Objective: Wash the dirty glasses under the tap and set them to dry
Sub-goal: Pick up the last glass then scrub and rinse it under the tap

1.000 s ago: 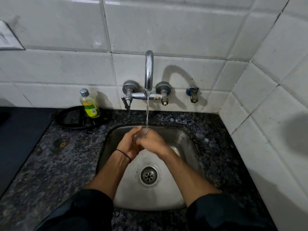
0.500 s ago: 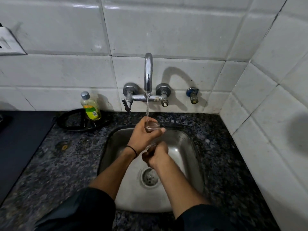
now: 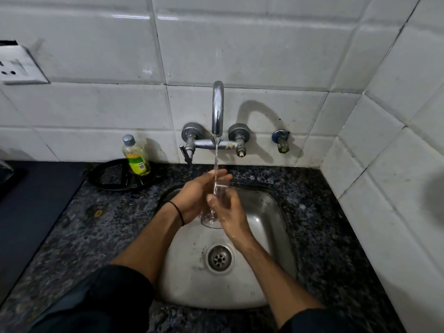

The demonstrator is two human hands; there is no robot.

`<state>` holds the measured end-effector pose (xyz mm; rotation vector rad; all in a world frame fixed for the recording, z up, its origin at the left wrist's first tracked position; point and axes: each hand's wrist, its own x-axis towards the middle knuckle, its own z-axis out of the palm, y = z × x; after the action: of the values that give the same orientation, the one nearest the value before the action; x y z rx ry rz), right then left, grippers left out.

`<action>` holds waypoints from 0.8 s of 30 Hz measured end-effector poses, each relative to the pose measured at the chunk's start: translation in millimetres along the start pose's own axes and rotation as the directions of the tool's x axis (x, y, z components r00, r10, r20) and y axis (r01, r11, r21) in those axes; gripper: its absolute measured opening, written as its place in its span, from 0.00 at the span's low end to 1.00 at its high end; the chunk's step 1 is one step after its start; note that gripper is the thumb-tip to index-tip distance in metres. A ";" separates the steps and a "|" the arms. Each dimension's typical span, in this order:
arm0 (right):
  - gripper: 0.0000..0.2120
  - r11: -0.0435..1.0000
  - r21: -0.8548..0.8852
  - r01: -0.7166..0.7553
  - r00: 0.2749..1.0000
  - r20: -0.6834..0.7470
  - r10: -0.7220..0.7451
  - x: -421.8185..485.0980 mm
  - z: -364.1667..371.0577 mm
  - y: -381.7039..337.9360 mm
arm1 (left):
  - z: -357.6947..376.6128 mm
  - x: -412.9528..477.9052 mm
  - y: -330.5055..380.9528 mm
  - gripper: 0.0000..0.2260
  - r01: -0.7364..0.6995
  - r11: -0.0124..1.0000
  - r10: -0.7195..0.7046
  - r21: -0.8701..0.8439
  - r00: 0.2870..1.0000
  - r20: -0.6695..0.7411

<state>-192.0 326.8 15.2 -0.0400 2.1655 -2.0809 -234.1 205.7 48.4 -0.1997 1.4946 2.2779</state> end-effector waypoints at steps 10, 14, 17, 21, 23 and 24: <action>0.18 0.980 -0.162 0.114 0.993 -0.010 -0.117 9.7 4.5 -20.6 | -26.5 24.2 46.0 0.18 0.298 0.429 0.480 0.853 0.724 -0.495; 0.20 0.978 -0.159 0.133 0.990 -0.025 -0.139 13.9 4.0 -26.2 | -23.7 26.0 50.5 0.13 0.270 0.209 0.561 0.940 0.754 -0.342; 0.22 0.975 -0.144 0.171 0.984 -0.023 -0.176 16.3 2.0 -32.8 | -22.9 31.7 47.5 0.11 0.258 0.154 0.588 0.954 0.752 -0.298; 0.25 0.974 -0.106 0.202 0.979 -0.017 -0.204 16.5 -0.7 -44.4 | -21.8 31.9 48.0 0.11 0.281 0.129 0.587 0.951 0.752 -0.302; 0.22 0.985 0.004 0.170 0.985 -0.027 -0.170 15.9 -0.6 -48.7 | -23.2 30.0 46.0 0.12 0.288 0.189 0.544 0.939 0.765 -0.344; 0.21 0.987 0.088 0.137 0.990 -0.037 -0.134 14.6 -0.2 -51.4 | -22.0 27.6 42.7 0.13 0.293 0.271 0.508 0.917 0.765 -0.395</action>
<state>-210.3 323.1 65.2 -0.1508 2.1393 -2.2645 -278.8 178.3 66.2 -0.5291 3.0830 0.8475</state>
